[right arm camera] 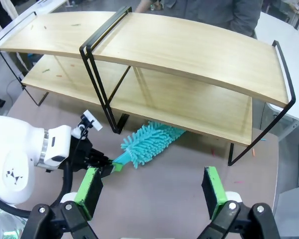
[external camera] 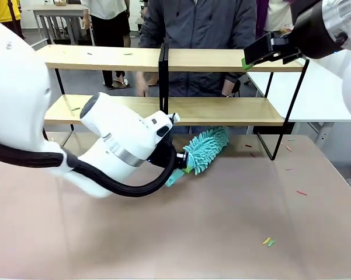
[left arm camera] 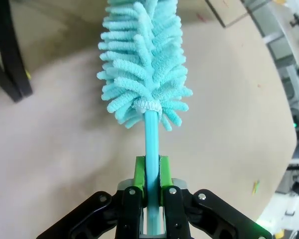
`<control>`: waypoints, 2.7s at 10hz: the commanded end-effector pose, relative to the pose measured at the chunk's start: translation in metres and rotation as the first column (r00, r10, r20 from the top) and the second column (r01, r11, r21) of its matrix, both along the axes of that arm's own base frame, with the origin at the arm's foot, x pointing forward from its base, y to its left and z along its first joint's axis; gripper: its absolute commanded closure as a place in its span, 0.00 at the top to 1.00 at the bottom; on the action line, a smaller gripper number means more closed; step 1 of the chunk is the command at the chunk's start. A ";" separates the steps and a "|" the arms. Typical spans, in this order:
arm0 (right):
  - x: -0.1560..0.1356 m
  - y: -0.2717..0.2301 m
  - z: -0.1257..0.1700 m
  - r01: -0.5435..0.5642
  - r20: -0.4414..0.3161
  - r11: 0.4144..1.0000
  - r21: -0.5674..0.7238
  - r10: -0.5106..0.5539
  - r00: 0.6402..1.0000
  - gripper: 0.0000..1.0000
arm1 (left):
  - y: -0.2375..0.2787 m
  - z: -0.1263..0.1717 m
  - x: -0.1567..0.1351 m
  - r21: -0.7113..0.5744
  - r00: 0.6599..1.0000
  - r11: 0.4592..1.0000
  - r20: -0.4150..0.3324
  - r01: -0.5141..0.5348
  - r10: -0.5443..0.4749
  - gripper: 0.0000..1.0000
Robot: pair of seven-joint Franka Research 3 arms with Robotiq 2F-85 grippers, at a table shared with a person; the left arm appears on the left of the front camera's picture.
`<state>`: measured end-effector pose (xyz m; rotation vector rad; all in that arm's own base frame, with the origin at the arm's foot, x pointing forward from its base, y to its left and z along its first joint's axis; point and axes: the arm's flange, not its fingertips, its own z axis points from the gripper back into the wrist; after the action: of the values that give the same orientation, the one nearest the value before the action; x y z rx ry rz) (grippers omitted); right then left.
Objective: Clean the shelves.
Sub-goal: Clean a randomly selected level of the Shelf with the Duster.
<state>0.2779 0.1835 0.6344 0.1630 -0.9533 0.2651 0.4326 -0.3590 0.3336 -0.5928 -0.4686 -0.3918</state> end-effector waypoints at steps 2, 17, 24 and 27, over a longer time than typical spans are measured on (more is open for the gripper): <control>0.001 0.000 0.000 -0.001 -0.002 1.000 0.004 0.001 1.000 1.00 | -0.030 -0.001 0.017 -0.056 0.998 0.996 0.017 -0.064 0.065 0.13; 0.001 0.000 0.000 -0.001 -0.002 1.000 0.004 0.001 1.000 1.00 | -0.074 -0.014 0.007 0.128 0.937 0.931 0.023 0.342 -0.347 0.13; 0.001 0.000 0.000 -0.001 -0.002 1.000 0.004 0.001 1.000 1.00 | -0.033 0.007 -0.035 0.175 0.623 0.604 -0.079 0.777 -0.779 0.13; 0.001 0.000 0.000 -0.001 -0.002 1.000 0.004 0.001 1.000 1.00 | -0.020 0.022 -0.047 0.049 0.597 0.599 0.052 0.800 -0.801 0.13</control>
<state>0.2780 0.1835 0.6343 0.1630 -0.9532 0.2651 0.3958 -0.3974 0.3506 -0.6757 -0.1793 -1.3004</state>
